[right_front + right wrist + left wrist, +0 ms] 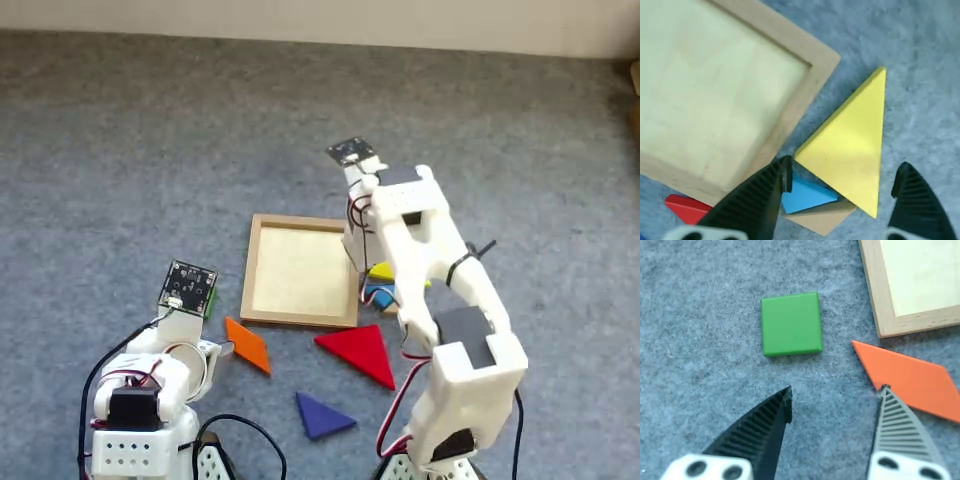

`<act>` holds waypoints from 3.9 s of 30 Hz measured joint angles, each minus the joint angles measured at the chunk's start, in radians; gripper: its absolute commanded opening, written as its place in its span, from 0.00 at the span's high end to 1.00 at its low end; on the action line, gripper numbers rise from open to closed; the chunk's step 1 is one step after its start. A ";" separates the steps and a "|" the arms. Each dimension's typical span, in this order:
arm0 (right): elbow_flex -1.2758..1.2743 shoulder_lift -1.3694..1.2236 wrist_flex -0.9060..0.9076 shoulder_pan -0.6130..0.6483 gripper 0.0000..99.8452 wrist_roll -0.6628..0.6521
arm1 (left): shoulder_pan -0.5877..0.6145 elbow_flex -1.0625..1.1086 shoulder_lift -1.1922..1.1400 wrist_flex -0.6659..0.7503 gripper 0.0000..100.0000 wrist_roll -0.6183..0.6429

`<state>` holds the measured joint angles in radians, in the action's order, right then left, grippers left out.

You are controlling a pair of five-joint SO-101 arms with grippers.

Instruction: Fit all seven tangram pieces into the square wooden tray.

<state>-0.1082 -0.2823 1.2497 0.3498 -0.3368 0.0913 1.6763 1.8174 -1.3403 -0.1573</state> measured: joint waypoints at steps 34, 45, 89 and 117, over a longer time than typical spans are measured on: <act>0.028 -0.101 -0.020 -0.003 0.68 -0.083 | 0.000 0.000 0.000 0.000 0.74 0.000; 0.028 -0.101 -0.002 -0.002 0.68 -0.083 | 0.000 0.000 0.000 0.000 0.74 0.000; 0.454 -0.236 0.391 -0.043 0.90 -0.083 | 0.000 0.000 0.000 0.000 0.74 0.000; 0.094 0.107 0.155 0.252 0.90 0.450 | 0.000 0.000 0.000 0.000 0.74 0.000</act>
<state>-0.0146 -0.1749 1.4047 0.6015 0.1128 0.0913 1.6763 1.8174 -1.3403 -0.1573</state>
